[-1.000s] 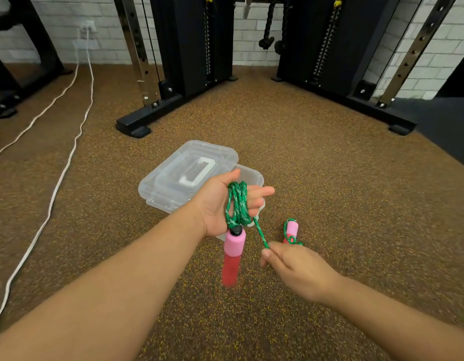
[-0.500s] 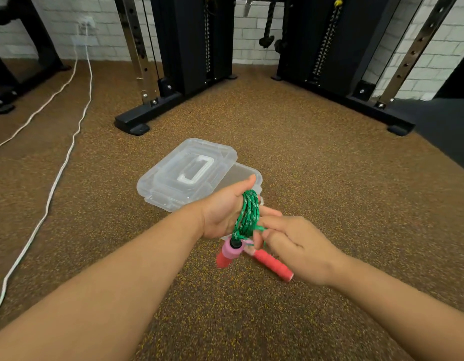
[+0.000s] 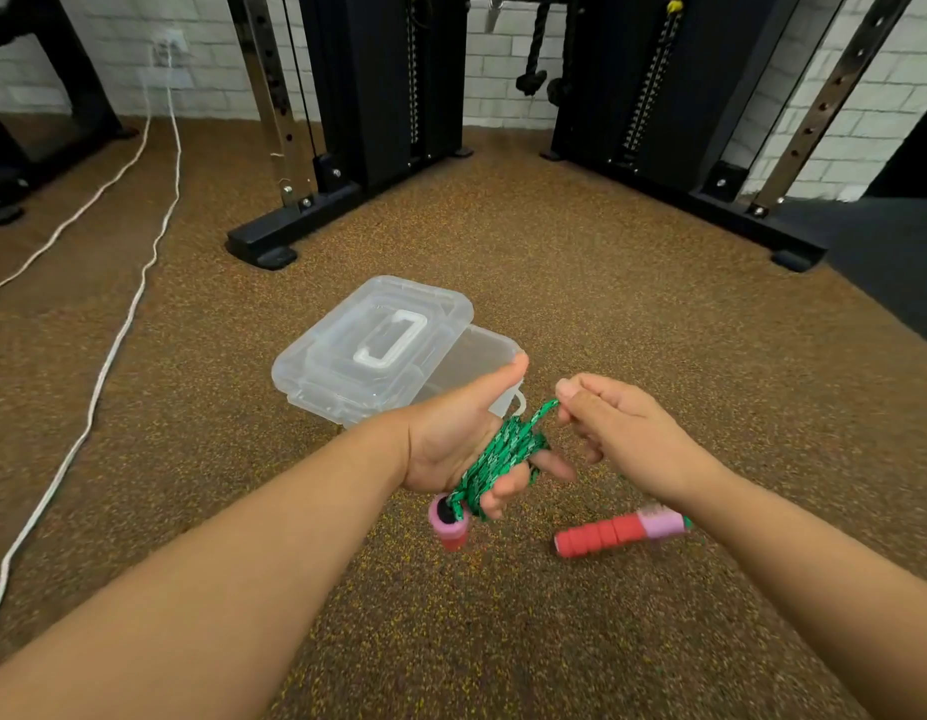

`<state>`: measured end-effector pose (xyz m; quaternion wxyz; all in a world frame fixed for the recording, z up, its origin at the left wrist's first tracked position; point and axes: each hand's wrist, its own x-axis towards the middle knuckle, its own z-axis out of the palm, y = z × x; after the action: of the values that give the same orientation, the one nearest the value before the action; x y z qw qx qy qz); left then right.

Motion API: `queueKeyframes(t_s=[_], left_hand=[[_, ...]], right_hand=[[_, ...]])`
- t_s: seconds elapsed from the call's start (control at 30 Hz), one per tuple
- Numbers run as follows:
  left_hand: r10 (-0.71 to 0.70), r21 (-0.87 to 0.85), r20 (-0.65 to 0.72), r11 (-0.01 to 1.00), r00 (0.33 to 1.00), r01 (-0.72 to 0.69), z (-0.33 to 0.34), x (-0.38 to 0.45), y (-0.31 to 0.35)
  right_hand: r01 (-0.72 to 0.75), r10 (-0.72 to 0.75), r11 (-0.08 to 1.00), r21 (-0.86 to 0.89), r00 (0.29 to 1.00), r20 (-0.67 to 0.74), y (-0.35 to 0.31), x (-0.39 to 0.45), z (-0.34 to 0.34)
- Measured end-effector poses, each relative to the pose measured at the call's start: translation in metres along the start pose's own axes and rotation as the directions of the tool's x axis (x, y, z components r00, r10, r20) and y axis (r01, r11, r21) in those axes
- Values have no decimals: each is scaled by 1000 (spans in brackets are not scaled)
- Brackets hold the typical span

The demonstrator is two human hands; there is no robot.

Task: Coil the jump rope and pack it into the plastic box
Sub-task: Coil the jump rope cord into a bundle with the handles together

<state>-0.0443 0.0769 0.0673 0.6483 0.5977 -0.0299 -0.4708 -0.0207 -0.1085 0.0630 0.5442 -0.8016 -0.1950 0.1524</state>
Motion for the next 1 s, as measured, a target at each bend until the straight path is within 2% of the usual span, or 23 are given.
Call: queueKeyframes(t_s=[0.13, 0.23, 0.4, 0.57, 0.77, 0.87, 1.0], left_hand=[[21, 24, 33, 999, 999, -21, 2, -3, 1], [89, -34, 28, 996, 996, -88, 2, -7, 2], [236, -226, -60, 943, 970, -243, -6, -12, 7], [307, -306, -148, 890, 940, -338, -13, -20, 12], [345, -351, -316, 823, 884, -447, -24, -29, 16], [337, -327, -380, 822, 862, -466, -26, -29, 15], [314, -317, -405, 833, 859, -454, -26, -29, 13]], right_hand=[[22, -23, 1000, -12, 1000, -21, 4, 6, -2], [45, -45, 999, 11, 999, -26, 7, 10, 0], [24, -28, 993, 113, 999, 40, 14, 14, 6], [-52, 21, 976, 211, 989, 146, 21, 6, 16], [-165, 113, 958, 233, 969, 222, 33, -3, 21], [-152, 126, 968, 198, 982, 138, 33, -4, 19], [-65, 84, 986, 153, 989, -122, 34, -1, 18]])
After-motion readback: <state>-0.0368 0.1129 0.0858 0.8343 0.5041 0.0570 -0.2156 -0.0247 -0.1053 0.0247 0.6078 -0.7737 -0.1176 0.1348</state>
